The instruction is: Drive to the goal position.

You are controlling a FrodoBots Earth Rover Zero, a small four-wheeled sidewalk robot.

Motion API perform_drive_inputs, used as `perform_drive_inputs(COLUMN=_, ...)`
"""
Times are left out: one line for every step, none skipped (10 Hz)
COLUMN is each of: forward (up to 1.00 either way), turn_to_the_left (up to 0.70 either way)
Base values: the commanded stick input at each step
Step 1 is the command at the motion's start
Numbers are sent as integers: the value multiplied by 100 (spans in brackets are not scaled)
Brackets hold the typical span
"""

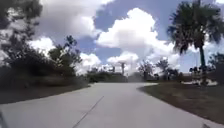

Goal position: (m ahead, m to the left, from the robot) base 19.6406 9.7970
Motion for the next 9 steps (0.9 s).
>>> perform_drive_inputs(forward=85, turn_to_the_left=0)
perform_drive_inputs(forward=85, turn_to_the_left=0)
perform_drive_inputs(forward=85, turn_to_the_left=0)
perform_drive_inputs(forward=85, turn_to_the_left=0)
perform_drive_inputs(forward=85, turn_to_the_left=0)
perform_drive_inputs(forward=85, turn_to_the_left=0)
perform_drive_inputs(forward=85, turn_to_the_left=0)
perform_drive_inputs(forward=85, turn_to_the_left=0)
perform_drive_inputs(forward=85, turn_to_the_left=0)
